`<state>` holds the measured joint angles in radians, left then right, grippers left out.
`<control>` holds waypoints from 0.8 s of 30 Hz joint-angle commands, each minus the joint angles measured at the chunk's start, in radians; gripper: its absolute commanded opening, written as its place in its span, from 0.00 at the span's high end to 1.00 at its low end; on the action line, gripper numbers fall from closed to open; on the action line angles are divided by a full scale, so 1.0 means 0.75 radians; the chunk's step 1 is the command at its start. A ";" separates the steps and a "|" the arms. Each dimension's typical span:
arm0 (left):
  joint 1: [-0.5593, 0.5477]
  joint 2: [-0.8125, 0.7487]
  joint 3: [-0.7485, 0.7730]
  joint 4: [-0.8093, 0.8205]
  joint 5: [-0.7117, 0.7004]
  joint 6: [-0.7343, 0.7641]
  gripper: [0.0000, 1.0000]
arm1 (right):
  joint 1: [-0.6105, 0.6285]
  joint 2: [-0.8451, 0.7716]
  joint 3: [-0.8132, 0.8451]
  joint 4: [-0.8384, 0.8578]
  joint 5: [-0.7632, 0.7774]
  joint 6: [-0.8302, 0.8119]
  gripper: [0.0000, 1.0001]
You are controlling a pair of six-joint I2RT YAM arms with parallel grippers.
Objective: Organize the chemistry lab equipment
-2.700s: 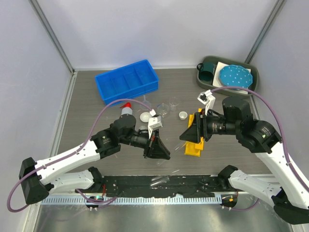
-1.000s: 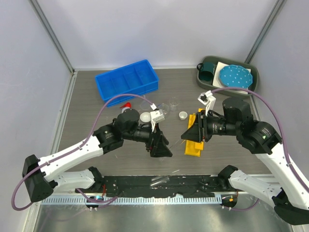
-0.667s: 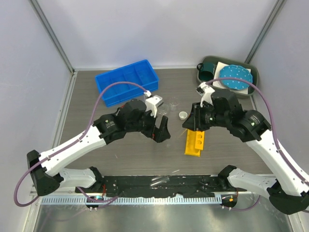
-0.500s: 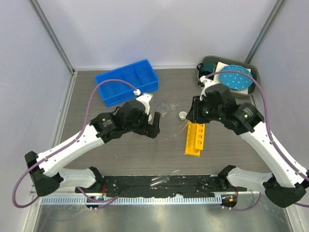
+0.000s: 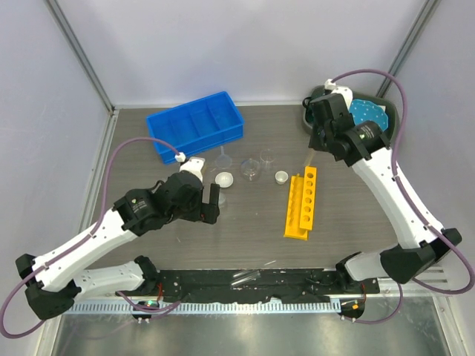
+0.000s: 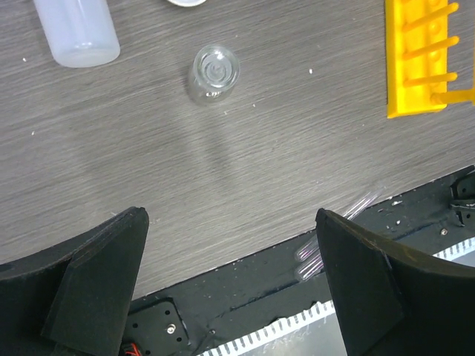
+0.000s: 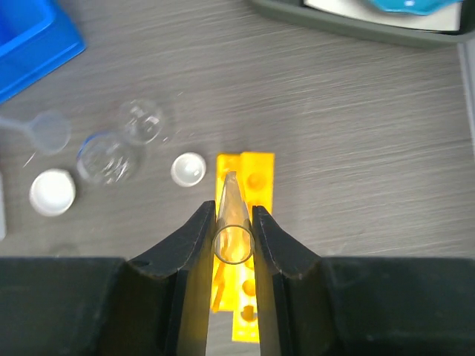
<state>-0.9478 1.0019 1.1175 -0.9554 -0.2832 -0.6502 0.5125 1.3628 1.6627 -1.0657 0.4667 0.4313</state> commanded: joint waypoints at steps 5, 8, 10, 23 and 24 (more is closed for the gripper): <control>0.000 -0.082 -0.064 -0.049 -0.064 -0.043 0.00 | -0.176 0.091 0.098 0.063 0.036 -0.045 0.92; 0.000 -0.092 -0.077 -0.060 -0.070 -0.045 0.00 | -0.176 0.093 0.074 0.073 0.012 -0.039 0.92; 0.000 -0.096 -0.081 -0.054 -0.070 -0.041 0.00 | -0.174 0.091 0.050 0.073 -0.005 -0.037 0.92; 0.000 -0.072 -0.103 0.000 -0.066 -0.029 0.00 | -0.172 0.048 -0.106 0.095 -0.072 -0.031 0.92; 0.000 -0.072 -0.101 0.002 -0.064 -0.029 0.00 | -0.176 0.046 -0.110 0.093 -0.066 -0.033 0.92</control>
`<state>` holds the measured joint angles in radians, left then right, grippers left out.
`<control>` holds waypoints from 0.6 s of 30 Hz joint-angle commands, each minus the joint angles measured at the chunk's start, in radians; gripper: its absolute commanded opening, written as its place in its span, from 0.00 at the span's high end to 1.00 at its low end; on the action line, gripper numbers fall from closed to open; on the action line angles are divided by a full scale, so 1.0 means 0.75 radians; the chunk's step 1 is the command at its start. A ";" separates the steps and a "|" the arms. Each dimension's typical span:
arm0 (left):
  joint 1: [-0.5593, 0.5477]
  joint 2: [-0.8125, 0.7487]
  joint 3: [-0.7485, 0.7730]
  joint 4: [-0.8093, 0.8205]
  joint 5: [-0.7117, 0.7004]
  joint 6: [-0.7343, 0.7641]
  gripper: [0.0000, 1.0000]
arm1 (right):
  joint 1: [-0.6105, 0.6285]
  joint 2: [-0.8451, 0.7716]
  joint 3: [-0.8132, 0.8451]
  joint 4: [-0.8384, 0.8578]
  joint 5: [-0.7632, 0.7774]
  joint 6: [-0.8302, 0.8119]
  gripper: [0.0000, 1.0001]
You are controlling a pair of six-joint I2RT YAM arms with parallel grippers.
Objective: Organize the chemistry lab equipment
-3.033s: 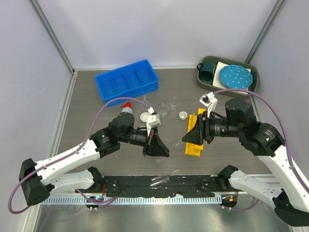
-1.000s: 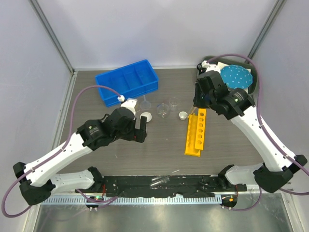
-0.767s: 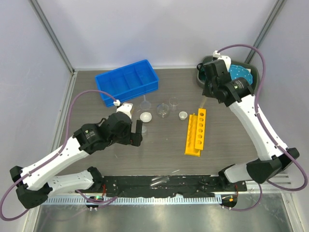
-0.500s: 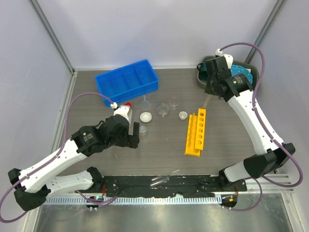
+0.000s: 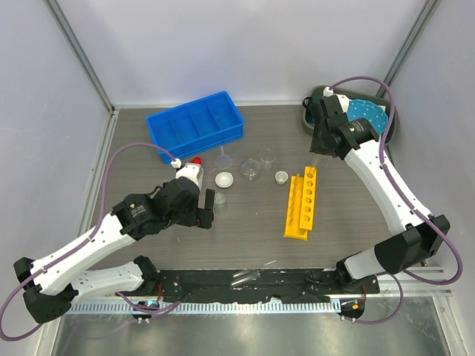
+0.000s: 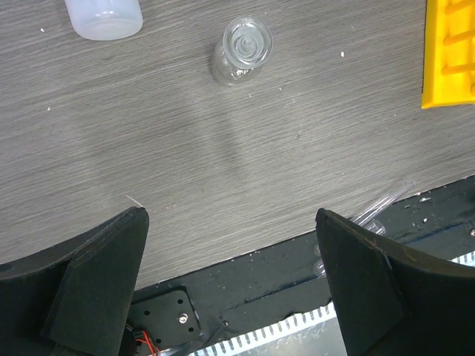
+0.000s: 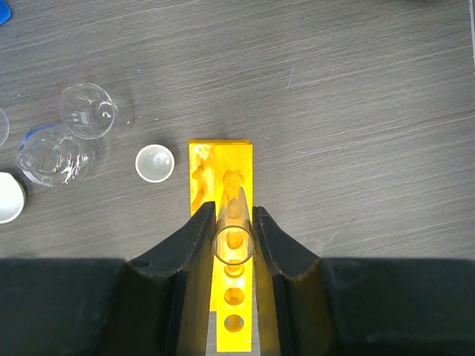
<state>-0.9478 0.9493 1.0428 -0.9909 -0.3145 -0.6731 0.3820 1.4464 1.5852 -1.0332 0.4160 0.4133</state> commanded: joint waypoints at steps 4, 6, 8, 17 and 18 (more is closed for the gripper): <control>0.000 0.000 0.003 0.047 -0.018 0.004 0.00 | 0.000 -0.063 -0.023 0.056 0.006 -0.011 0.92; 0.000 0.000 0.003 0.047 -0.020 0.006 0.00 | 0.000 -0.067 -0.036 0.062 0.006 -0.011 0.92; 0.002 0.000 0.003 0.047 -0.022 0.006 0.00 | 0.000 -0.067 -0.060 0.075 0.008 -0.009 0.92; 0.000 0.002 0.011 0.045 -0.018 0.010 0.00 | 0.000 -0.047 -0.158 0.140 -0.023 -0.001 0.92; 0.000 -0.002 0.013 0.043 -0.020 0.010 0.00 | 0.000 -0.045 -0.166 0.144 -0.025 -0.001 0.92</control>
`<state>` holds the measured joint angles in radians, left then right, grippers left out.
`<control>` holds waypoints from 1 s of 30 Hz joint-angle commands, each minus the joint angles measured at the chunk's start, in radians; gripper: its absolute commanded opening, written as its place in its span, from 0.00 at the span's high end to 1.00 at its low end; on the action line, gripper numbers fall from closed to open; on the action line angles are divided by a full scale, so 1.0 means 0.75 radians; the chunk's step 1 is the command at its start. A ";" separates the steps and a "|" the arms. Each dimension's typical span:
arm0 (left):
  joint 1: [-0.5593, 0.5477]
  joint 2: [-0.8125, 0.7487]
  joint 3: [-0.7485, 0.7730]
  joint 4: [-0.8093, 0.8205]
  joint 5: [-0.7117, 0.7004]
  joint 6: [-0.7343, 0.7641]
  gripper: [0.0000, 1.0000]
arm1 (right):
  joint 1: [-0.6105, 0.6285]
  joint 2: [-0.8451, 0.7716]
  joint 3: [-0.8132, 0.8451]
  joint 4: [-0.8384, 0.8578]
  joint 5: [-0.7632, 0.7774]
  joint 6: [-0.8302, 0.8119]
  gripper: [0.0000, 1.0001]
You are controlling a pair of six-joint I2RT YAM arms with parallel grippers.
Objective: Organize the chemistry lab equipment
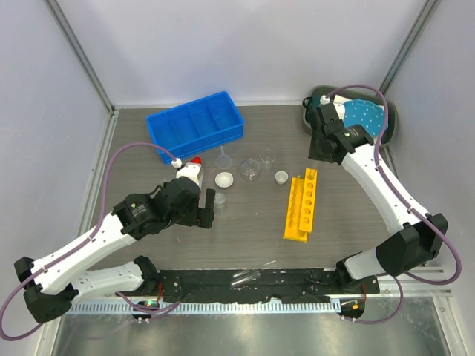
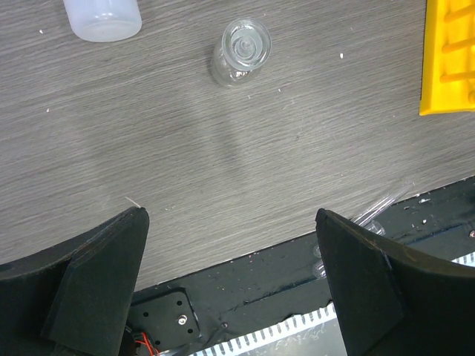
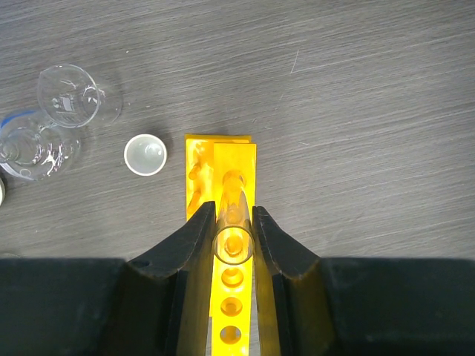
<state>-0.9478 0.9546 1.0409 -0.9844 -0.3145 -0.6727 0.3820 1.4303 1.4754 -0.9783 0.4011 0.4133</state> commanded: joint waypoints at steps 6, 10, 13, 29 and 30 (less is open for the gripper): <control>0.000 -0.013 0.007 0.038 -0.024 0.011 0.00 | 0.000 -0.011 -0.073 0.104 0.003 0.009 0.92; 0.000 -0.019 0.009 0.030 -0.027 0.013 0.00 | 0.000 -0.019 -0.124 0.139 0.009 0.024 0.93; 0.000 -0.019 0.021 0.018 -0.031 0.020 0.00 | 0.000 -0.023 -0.159 0.157 0.013 0.030 0.93; 0.000 0.007 0.068 -0.009 -0.024 0.018 0.00 | 0.000 -0.052 -0.274 0.218 0.015 0.048 0.92; 0.000 0.008 0.070 -0.011 -0.024 0.020 0.00 | 0.000 -0.056 -0.284 0.222 0.019 0.050 0.92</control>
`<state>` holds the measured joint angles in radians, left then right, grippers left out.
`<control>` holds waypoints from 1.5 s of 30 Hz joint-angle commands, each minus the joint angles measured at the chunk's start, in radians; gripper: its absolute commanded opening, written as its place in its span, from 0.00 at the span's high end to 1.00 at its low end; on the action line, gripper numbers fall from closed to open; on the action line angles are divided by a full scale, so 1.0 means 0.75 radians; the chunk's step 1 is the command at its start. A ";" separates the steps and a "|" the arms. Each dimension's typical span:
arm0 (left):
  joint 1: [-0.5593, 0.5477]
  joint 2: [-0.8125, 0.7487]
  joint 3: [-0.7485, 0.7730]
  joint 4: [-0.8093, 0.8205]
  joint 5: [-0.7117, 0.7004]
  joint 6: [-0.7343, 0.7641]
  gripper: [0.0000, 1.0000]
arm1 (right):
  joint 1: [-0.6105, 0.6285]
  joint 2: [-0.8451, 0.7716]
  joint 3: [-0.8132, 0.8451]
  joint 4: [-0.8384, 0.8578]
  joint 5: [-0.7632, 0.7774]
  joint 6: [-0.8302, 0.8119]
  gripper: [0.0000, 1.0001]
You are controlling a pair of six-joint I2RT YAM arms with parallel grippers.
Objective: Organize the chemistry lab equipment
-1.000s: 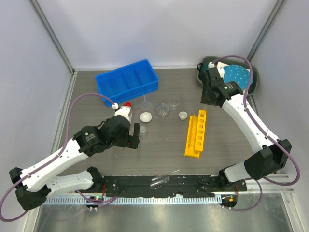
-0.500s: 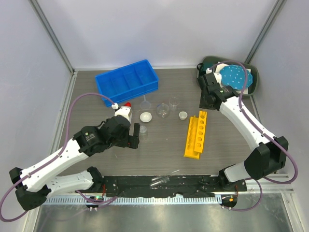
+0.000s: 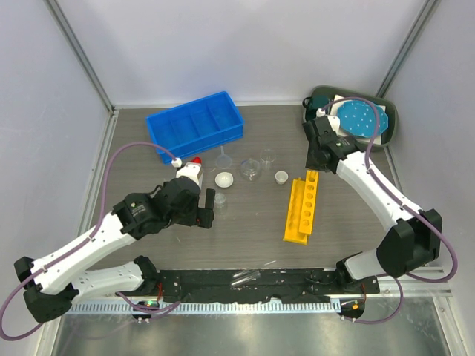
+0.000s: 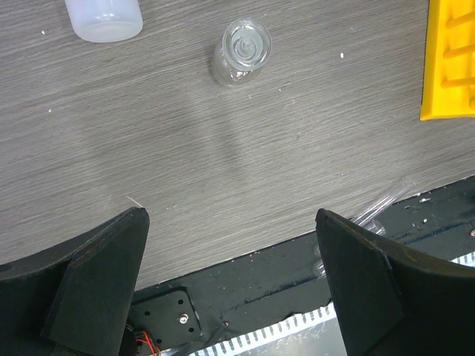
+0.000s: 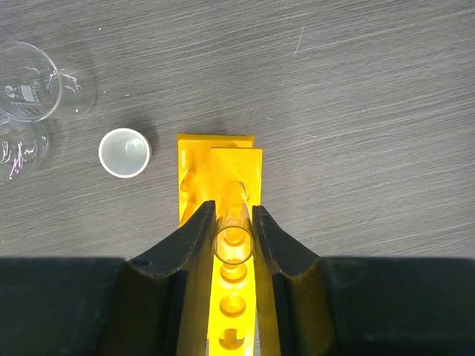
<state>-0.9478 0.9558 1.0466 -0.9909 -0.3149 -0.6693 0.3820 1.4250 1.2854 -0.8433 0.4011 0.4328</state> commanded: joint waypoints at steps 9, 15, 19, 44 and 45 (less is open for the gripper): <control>-0.002 0.024 0.085 -0.010 -0.016 0.011 0.00 | 0.002 -0.078 -0.069 0.071 0.009 0.034 0.92; 0.000 0.031 0.081 0.004 -0.004 0.017 0.00 | 0.000 -0.088 -0.076 0.077 -0.003 0.032 0.58; 0.000 0.039 0.081 0.008 -0.008 0.033 0.00 | 0.000 -0.094 -0.053 0.057 0.007 0.030 0.43; -0.538 0.591 -0.013 0.368 -0.073 -0.001 0.15 | 0.186 -0.331 0.262 -0.361 -0.036 -0.062 0.37; -0.548 0.623 0.001 0.384 -0.073 0.005 0.17 | 0.192 -0.339 0.248 -0.361 -0.046 -0.060 0.37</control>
<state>-1.3190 1.3540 0.9897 -0.7952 -0.3332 -0.6556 0.5037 1.2034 1.4994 -1.0882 0.3920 0.3954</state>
